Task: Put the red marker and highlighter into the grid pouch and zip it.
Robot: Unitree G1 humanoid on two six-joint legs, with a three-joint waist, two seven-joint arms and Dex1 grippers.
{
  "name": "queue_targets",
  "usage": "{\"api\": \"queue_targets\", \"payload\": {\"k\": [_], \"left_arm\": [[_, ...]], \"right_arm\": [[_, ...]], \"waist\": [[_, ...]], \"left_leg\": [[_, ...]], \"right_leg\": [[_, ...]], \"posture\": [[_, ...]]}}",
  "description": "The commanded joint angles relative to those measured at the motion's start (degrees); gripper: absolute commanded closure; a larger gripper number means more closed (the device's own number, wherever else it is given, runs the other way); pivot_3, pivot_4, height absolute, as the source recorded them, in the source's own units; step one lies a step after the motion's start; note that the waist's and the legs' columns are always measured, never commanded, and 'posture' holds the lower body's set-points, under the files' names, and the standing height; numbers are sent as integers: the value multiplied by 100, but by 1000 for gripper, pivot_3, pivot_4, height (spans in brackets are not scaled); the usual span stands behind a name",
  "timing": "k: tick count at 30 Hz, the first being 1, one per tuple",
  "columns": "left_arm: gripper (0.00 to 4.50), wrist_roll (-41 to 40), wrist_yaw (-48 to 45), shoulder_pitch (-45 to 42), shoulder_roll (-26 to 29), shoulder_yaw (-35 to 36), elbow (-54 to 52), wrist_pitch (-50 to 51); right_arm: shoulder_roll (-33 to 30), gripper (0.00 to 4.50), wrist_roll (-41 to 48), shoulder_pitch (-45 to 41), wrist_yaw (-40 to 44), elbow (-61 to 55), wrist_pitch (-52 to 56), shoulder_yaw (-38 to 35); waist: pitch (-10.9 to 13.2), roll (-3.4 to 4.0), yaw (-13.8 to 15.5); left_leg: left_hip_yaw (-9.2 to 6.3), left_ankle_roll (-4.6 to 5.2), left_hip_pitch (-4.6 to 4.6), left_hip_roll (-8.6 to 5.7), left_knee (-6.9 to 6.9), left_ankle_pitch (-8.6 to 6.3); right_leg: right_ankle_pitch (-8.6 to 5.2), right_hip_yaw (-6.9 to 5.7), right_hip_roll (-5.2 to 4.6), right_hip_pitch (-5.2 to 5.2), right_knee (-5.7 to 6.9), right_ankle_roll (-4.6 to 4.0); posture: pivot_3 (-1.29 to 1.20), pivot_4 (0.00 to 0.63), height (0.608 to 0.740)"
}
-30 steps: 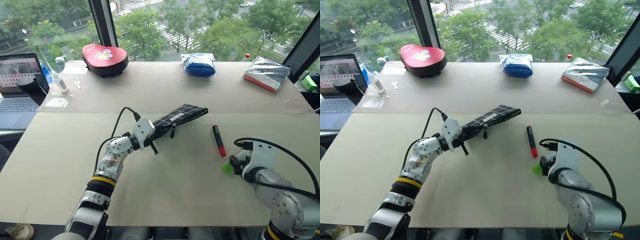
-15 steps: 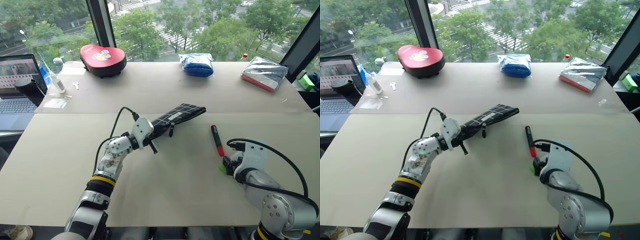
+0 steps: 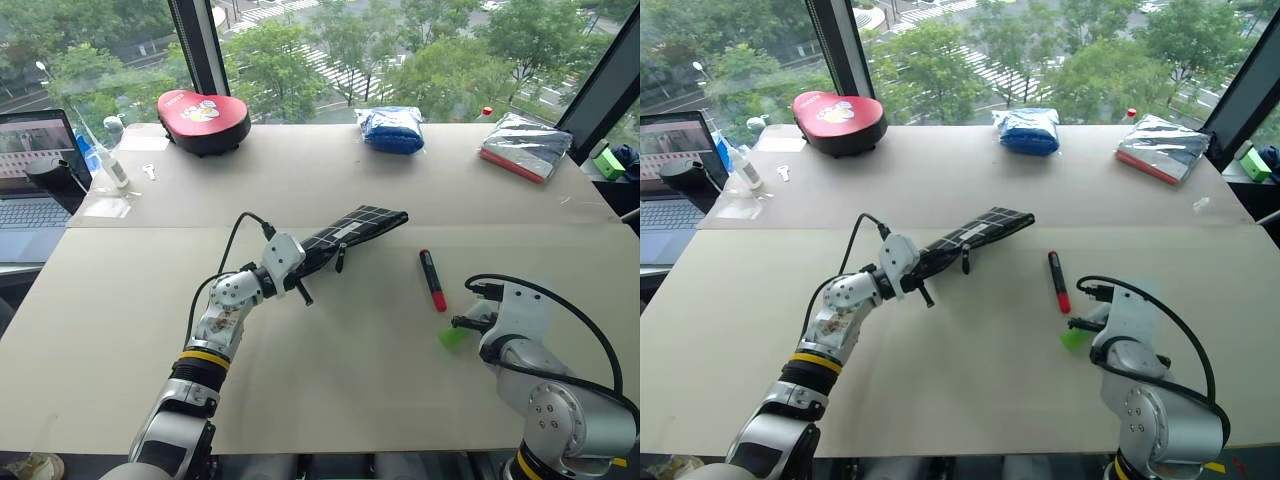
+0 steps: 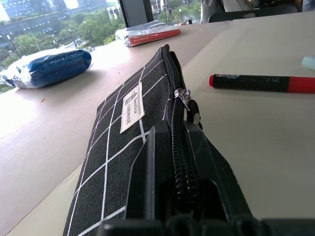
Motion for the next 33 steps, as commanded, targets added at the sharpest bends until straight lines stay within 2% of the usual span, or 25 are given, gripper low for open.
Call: {"api": "queue_targets", "payload": {"k": [1,3,6,13,15,18,25,33], "left_arm": [[4500,-34,42,-117,31,88,-129,-111],[4500,-40,41,-111,29,86,-151,-97],[4500,-42,44,-90,27,81,-178,-84],[4500,-64,52,-32,0,72,-227,-56],[4500,-70,55,-31,-11,72,-222,-51],[4500,-71,65,-27,-29,66,-213,-48],[4500,-73,86,18,-70,44,-247,-27],[4500,-74,77,32,-66,48,-278,11]], "right_arm": [[-33,4449,-77,-137,111,52,52,-91],[-107,4449,-130,-191,170,9,52,-148],[-193,3732,-235,-294,253,-123,52,-250],[-333,1263,-601,-357,256,-227,52,-310],[-209,557,-619,-367,342,-200,52,-406],[-4,557,-507,-361,440,-267,52,-309],[1013,557,-468,-320,213,-529,52,-256],[1066,557,-509,-26,86,-612,52,-115]], "waist": [[0,1,0],[0,1,-4],[0,1,-2],[0,1,0],[0,1,-1],[0,1,-4],[0,1,-4],[1,2,-5]], "left_leg": [[0,0,-2,0,0,0],[1,0,-2,0,-1,0],[1,1,-2,0,0,0],[1,0,-3,0,-2,0],[1,0,-3,0,-2,0],[1,0,-3,1,-2,0],[0,0,-3,1,-3,0],[0,-9,-2,0,-7,4]], "right_leg": [[0,1,0,-3,1,0],[0,1,0,-4,1,0],[0,2,0,-4,1,0],[0,2,1,-5,0,0],[0,2,1,-5,0,0],[0,2,1,-5,0,0],[0,5,1,-7,2,0],[0,6,2,-10,2,0]], "posture": [[0,150,740],[0,150,740],[0,150,740],[0,150,740],[0,150,740],[0,150,740],[0,150,740],[0,150,740]]}}
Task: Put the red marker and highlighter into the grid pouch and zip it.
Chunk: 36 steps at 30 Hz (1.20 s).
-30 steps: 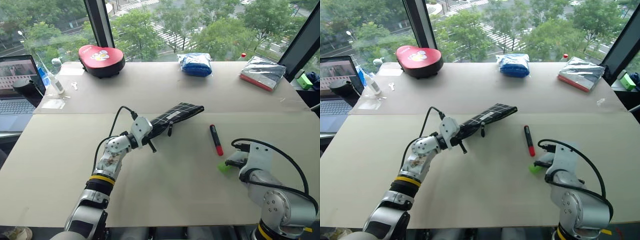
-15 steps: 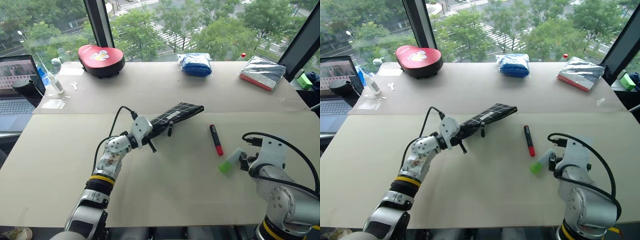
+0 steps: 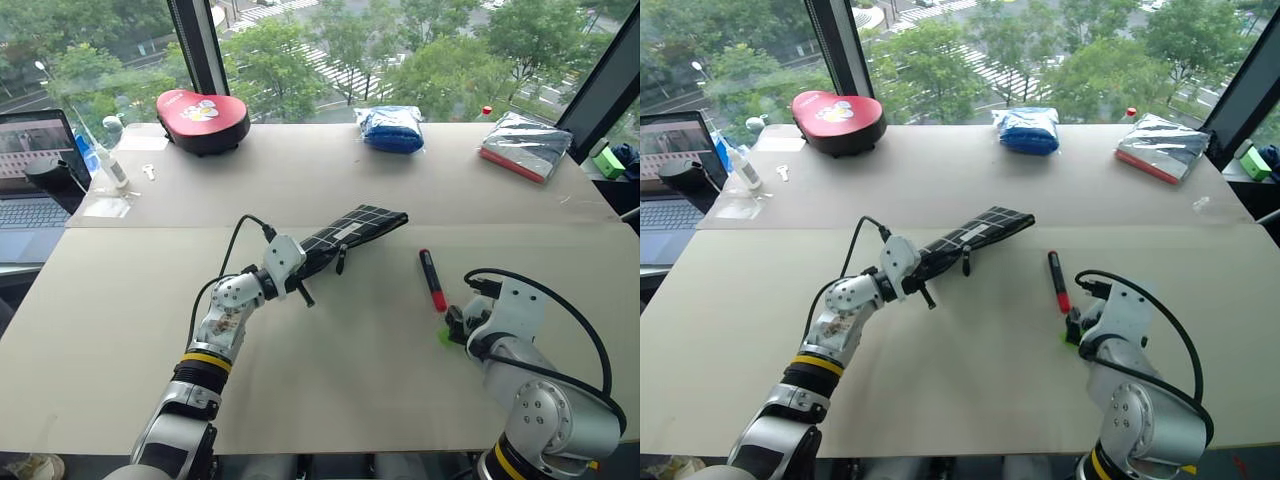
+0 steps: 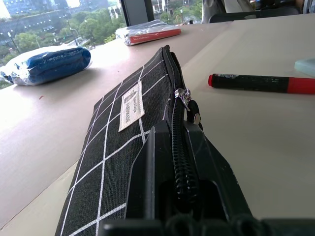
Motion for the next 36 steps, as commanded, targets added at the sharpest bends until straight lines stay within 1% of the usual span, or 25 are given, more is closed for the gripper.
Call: {"api": "queue_targets", "payload": {"k": [1,8,10,15,17,18,19,21,24,25,28,29,31,33,34,36], "left_arm": [[4500,-72,20,-46,9,57,-229,-3],[4500,-72,35,-78,33,82,-226,13],[4500,-74,34,-69,41,85,-242,17],[4500,-67,55,-107,52,100,-213,22],[4500,-66,65,-101,59,106,-223,23],[4500,-67,68,-93,63,108,-234,24],[4500,-70,71,-88,66,108,-242,26],[4500,-72,78,-83,71,106,-244,26],[4500,-75,80,-82,71,100,-241,22],[4500,-74,81,-86,68,98,-238,19],[4500,-74,80,-106,60,95,-216,8],[4500,-75,77,-111,59,94,-212,4],[4500,-84,66,-126,56,97,-198,2],[4500,-166,-26,-109,39,92,-241,11],[4500,-220,-106,-92,35,79,-277,18],[4500,-355,-364,-3,92,32,-463,63]], "right_arm": [[60,557,-6,153,-108,-266,39,85],[254,557,75,327,-170,-266,39,232],[205,557,103,430,-154,-259,39,256],[56,557,76,631,-31,-95,39,11],[-4,1063,58,641,18,-61,39,-64],[-4,1246,55,612,37,-59,39,-100],[-56,1607,56,576,66,-52,39,-117],[-107,2114,36,486,100,-21,39,-179],[-310,3248,-34,180,186,107,39,-383],[-360,3465,-39,83,224,151,39,-449],[-510,3449,3,-162,347,360,39,-570],[-648,3449,23,-289,420,470,39,-606],[-886,3449,46,-802,602,789,39,-857],[-1396,3449,242,-1272,1074,1106,39,-853],[-1727,3449,391,-1426,1399,1193,-56,-686],[-2876,3449,726,-1362,2453,1094,-871,212]], "waist": [[0,0,-3],[0,0,-1],[0,0,-1],[0,0,1],[0,0,3],[0,0,4],[0,0,3],[0,0,0],[0,0,-3],[0,0,-1],[0,0,-1],[0,0,-5],[1,1,-7],[2,3,-9],[2,3,-9],[4,6,-10]], "left_leg": [[0,0,0,1,0,0],[0,2,1,1,-1,-1],[0,1,1,1,-1,-1],[-2,6,2,2,-2,-4],[-3,7,4,2,-1,-4],[-3,8,4,2,-1,-5],[-4,8,5,2,-1,-5],[-4,9,8,2,-1,-5],[-3,9,7,2,-1,-6],[-3,9,6,1,-1,-5],[-3,9,5,1,-2,-5],[-3,8,4,1,-2,-4],[-2,8,2,1,-3,-4],[1,9,1,-3,-1,-5],[0,10,1,-4,-1,-5],[-1,11,0,-2,-3,-5]], "right_leg": [[0,0,0,0,1,0],[0,0,1,1,0,0],[0,0,1,1,-1,0],[0,-1,3,3,-2,0],[0,-2,3,3,-3,1],[0,-2,3,4,-4,1],[0,-4,3,3,-4,1],[-1,-3,3,5,-5,1],[-1,-2,3,6,-5,1],[-1,0,3,6,-4,1],[-1,1,4,5,-2,1],[-1,0,4,3,-2,1],[0,3,4,2,-3,1],[0,8,4,0,-3,0],[0,9,4,0,-2,0],[0,6,6,-2,-3,0]], "posture": [[0,150,740],[0,150,740],[0,150,740],[0,150,740],[0,150,740],[0,150,740],[0,150,740],[0,150,740],[0,150,740],[0,150,740],[0,150,740],[0,150,740],[0,150,740],[0,150,740],[0,150,740],[0,150,740]]}}
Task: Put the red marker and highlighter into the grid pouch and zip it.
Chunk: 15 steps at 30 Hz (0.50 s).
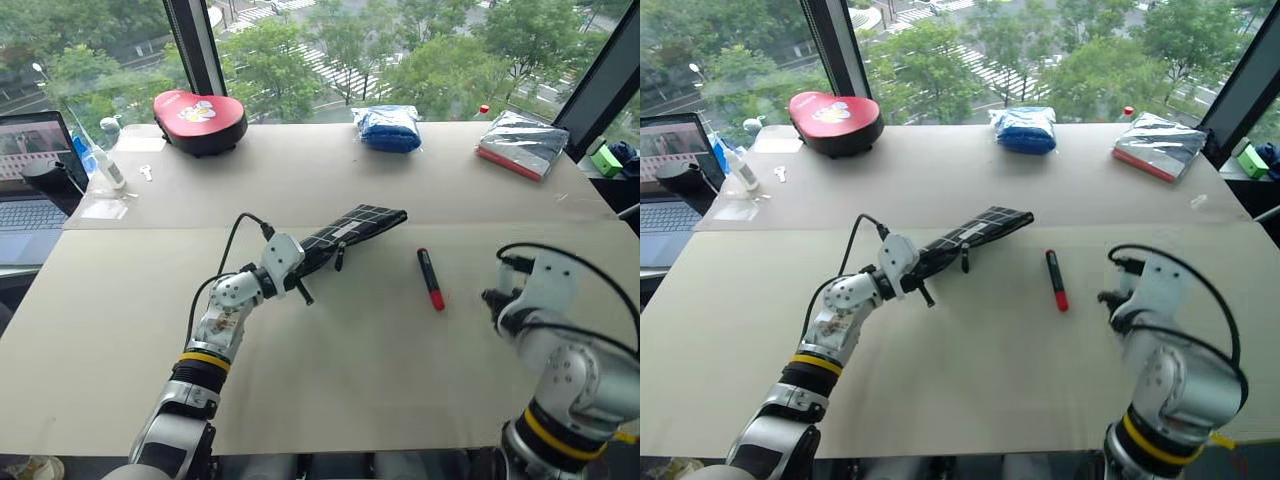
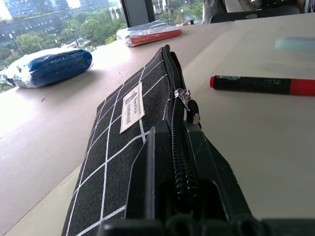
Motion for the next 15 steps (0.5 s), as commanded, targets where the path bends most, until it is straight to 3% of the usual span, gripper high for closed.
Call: {"api": "queue_targets", "payload": {"k": [1,5,8,15], "left_arm": [[4500,-352,-445,56,114,5,-512,64],[4500,-360,-729,129,407,43,-621,110],[4500,-416,-820,146,548,95,-690,177],[4500,-383,-869,350,646,-12,-1027,246]], "right_arm": [[-1514,3449,625,105,1699,-316,-1208,1196],[-3041,3449,557,767,3196,-484,-2931,2086],[-3802,3449,38,974,3718,-75,-4216,2573],[-3919,3449,-667,126,4197,994,-5688,3363]], "waist": [[0,-2,0],[3,-1,-16],[6,-5,-13],[13,-16,6]], "left_leg": [[-1,0,-2,0,0,0],[-2,-6,0,4,-26,3],[0,-4,1,1,-25,2],[1,-4,-3,4,3,0]], "right_leg": [[0,-1,0,0,-1,0],[-4,-5,3,-1,-15,5],[-6,-2,-1,5,-21,8],[-6,1,-4,8,-16,9]], "posture": [[0,150,740],[0,150,740],[0,150,740],[0,150,740]]}}
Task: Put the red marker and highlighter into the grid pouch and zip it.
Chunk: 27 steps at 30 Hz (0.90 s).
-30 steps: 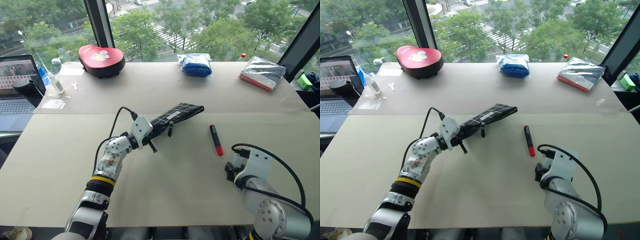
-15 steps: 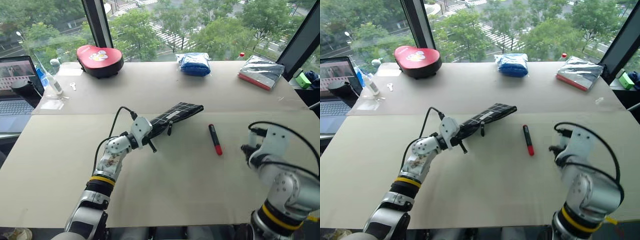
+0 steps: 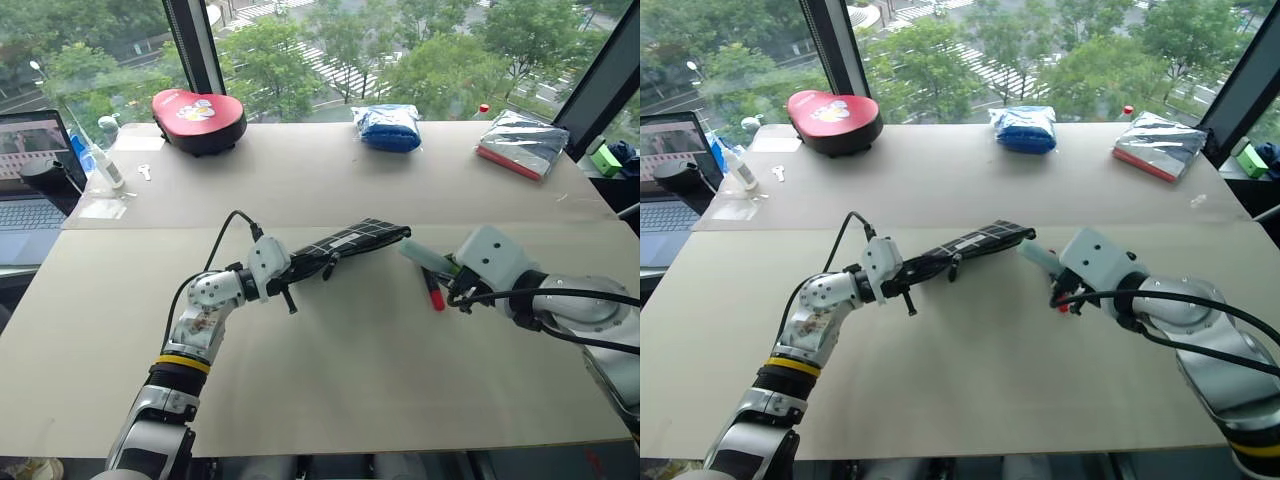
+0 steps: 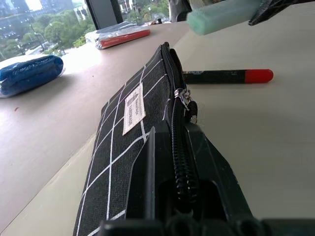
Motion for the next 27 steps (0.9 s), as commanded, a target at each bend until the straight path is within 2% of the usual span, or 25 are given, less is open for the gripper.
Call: {"api": "queue_targets", "payload": {"k": [1,5,13,22,27], "left_arm": [[4500,-53,27,59,17,3,-380,50],[4500,-15,107,189,19,-23,-580,91],[4500,45,258,331,23,-36,-762,145],[4500,75,330,278,10,-29,-665,129],[4500,92,339,246,-22,-49,-640,120]], "right_arm": [[86,3449,-264,-569,295,326,-620,266],[206,3449,-282,-957,635,728,-671,505],[331,3449,-446,-1168,851,1308,-656,525],[165,3449,631,-804,1599,854,7,-281],[187,3449,538,-795,1427,959,171,-262]], "waist": [[0,-1,4],[1,-2,23],[2,-3,37],[2,-3,58],[2,-3,56]], "left_leg": [[0,-1,-1,1,0,0],[-1,-21,-4,1,-1,11],[-3,-9,-12,-3,5,4],[-3,-2,-13,-2,5,-1],[-3,3,-12,0,5,-5]], "right_leg": [[0,0,0,-2,1,0],[1,0,-1,-3,0,-2],[1,1,-9,-10,0,-2],[1,1,-9,-10,0,-2],[1,1,-9,-10,2,-2]], "posture": [[0,150,740],[0,150,740],[0,150,740],[0,150,740],[0,150,740]]}}
